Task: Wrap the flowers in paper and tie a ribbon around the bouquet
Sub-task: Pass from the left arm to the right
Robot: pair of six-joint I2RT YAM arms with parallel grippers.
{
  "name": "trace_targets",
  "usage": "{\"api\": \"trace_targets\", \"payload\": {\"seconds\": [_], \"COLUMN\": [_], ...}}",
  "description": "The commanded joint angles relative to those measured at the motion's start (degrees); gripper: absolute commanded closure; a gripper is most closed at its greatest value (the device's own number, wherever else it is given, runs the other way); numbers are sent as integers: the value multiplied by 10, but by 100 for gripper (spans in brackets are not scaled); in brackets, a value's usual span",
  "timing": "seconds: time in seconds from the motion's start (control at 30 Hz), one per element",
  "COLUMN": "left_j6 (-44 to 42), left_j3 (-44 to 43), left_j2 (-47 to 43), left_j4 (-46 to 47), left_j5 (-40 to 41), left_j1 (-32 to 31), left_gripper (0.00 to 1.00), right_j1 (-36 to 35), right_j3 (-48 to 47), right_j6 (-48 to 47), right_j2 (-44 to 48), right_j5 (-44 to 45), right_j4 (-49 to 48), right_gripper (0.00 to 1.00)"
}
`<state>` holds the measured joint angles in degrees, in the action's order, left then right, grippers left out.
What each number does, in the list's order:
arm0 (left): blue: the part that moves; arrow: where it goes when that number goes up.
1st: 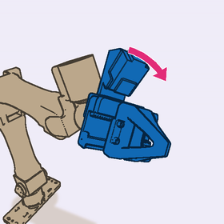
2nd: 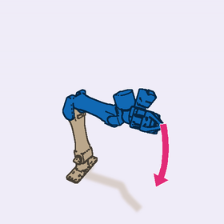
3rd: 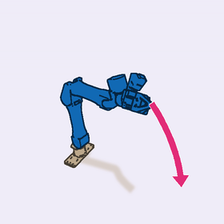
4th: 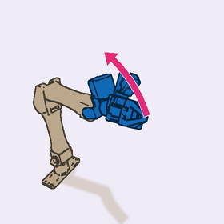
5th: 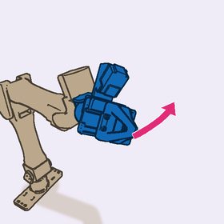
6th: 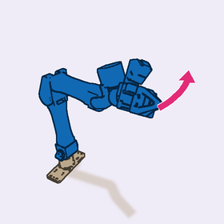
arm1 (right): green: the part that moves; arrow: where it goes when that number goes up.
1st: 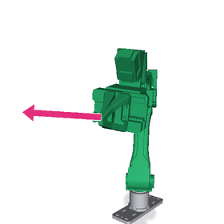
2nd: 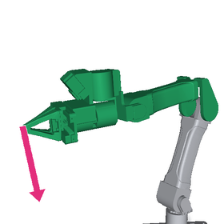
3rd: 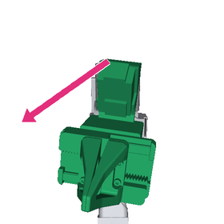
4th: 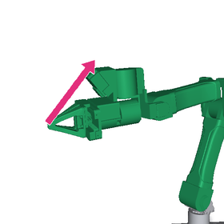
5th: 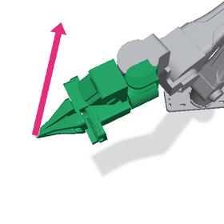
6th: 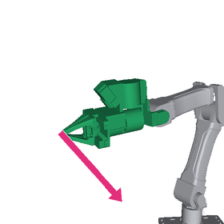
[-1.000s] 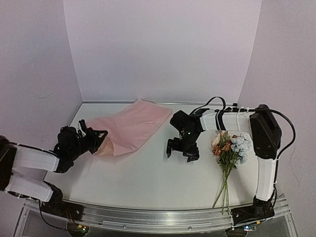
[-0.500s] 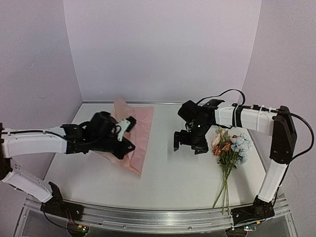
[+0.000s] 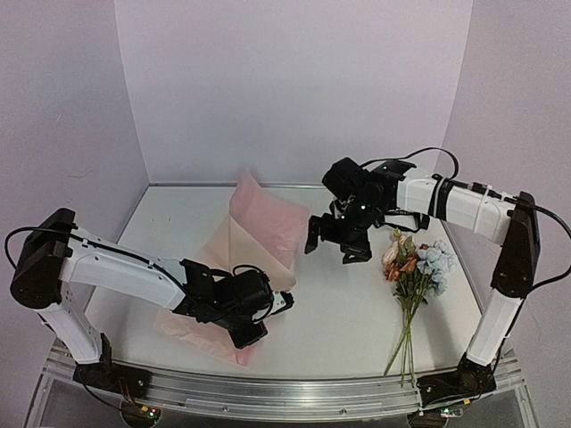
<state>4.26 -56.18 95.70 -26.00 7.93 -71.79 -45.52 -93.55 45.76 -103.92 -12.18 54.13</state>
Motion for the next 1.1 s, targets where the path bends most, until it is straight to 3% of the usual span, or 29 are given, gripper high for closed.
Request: {"api": "trace_targets", "payload": {"seconds": [0.0, 0.27, 0.4, 0.53, 0.7, 0.77, 0.83, 0.9, 1.07], "left_j6": [-10, -10, -9, -8, 4, 18, 34, 50, 97], "left_j3": [-14, -6, -3, 2, 15, 23, 30, 39, 66], "left_j2": [-20, -24, -32, -36, -50, -65, -88, -116, -215], "left_j4": [7, 1, 2, 6, 20, 29, 39, 51, 100], "left_j5": [23, 20, 23, 30, 37, 45, 48, 45, -26], "left_j1": [-5, -13, -14, -14, -13, -12, -11, -9, 32], "left_gripper": [100, 100, 100, 100, 99, 85, 55, 38, 24], "right_j1": [-20, -38, -39, -40, -41, -41, -41, -41, -43], "right_j3": [-72, -167, -187, -186, -174, -168, -158, -145, -123], "right_j6": [15, -36, -46, -48, -52, -55, -58, -58, -47], "right_j2": [-52, -148, -179, -192, -190, -183, -169, -155, -130], "right_j5": [-46, -129, -160, -174, -175, -170, -162, -146, -119], "right_j4": [4, -12, -12, -13, -13, -13, -13, -13, -22], "right_gripper": [2, 3, 11, 32, 81, 100, 100, 100, 100]}}
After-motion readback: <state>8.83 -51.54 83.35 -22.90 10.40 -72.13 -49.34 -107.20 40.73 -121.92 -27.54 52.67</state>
